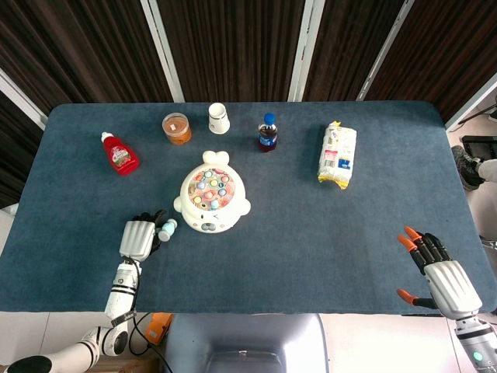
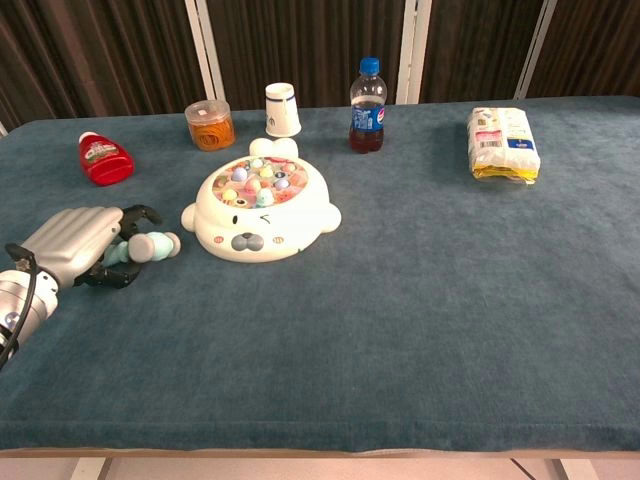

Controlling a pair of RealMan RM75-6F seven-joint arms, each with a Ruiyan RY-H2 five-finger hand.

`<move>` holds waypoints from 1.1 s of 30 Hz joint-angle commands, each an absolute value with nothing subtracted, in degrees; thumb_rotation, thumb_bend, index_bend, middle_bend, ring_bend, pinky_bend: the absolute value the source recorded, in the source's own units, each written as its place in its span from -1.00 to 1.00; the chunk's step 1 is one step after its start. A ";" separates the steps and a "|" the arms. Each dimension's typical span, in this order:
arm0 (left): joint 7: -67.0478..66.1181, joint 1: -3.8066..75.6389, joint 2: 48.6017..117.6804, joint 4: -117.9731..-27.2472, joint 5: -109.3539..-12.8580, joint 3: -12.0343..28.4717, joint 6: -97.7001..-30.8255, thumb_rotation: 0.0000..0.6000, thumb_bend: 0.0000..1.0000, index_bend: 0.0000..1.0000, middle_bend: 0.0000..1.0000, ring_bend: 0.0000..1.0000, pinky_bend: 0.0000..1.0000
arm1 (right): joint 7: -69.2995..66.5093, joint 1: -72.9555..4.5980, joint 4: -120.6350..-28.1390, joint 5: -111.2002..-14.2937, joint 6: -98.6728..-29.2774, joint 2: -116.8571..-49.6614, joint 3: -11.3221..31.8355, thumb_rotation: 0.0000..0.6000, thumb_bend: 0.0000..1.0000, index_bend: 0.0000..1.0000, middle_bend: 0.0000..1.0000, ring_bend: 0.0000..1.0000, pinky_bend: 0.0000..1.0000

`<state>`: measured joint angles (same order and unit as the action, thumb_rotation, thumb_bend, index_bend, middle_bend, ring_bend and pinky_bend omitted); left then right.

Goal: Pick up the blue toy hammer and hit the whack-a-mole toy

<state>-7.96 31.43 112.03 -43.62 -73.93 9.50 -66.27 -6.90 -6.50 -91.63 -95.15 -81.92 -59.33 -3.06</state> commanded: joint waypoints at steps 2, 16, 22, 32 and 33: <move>-8.04 31.29 111.62 -44.23 -73.77 9.63 -65.60 1.00 -0.05 -0.68 -0.39 -0.44 -0.20 | -7.19 -6.40 -91.50 -95.09 -82.22 -59.35 -2.95 1.00 -0.49 -1.00 -1.00 -1.00 -1.00; -6.24 31.35 108.43 -50.51 -72.44 11.21 -62.79 1.00 -0.08 -0.69 -0.43 -0.47 -0.22 | -6.80 -6.61 -91.63 -95.34 -81.64 -59.39 -3.14 1.00 -0.49 -1.00 -1.00 -1.00 -1.00; -4.18 31.65 103.33 -59.24 -68.40 13.34 -57.20 1.00 0.24 0.11 0.23 0.12 0.16 | -7.09 -6.59 -91.52 -95.41 -81.75 -59.30 -3.16 1.00 -0.49 -1.00 -1.00 -1.00 -1.00; -10.20 31.95 98.21 -68.34 -62.43 14.03 -54.39 1.00 0.17 0.16 0.35 0.21 0.08 | -7.26 -6.54 -91.55 -95.64 -81.94 -59.24 -3.24 1.00 -0.49 -1.00 -1.00 -1.00 -1.00; -10.36 31.90 98.20 -68.27 -62.14 13.91 -54.37 1.00 0.16 0.14 0.34 0.20 0.07 | -7.26 -6.53 -91.54 -95.66 -81.98 -59.23 -3.24 1.00 -0.49 -1.00 -1.00 -1.00 -1.00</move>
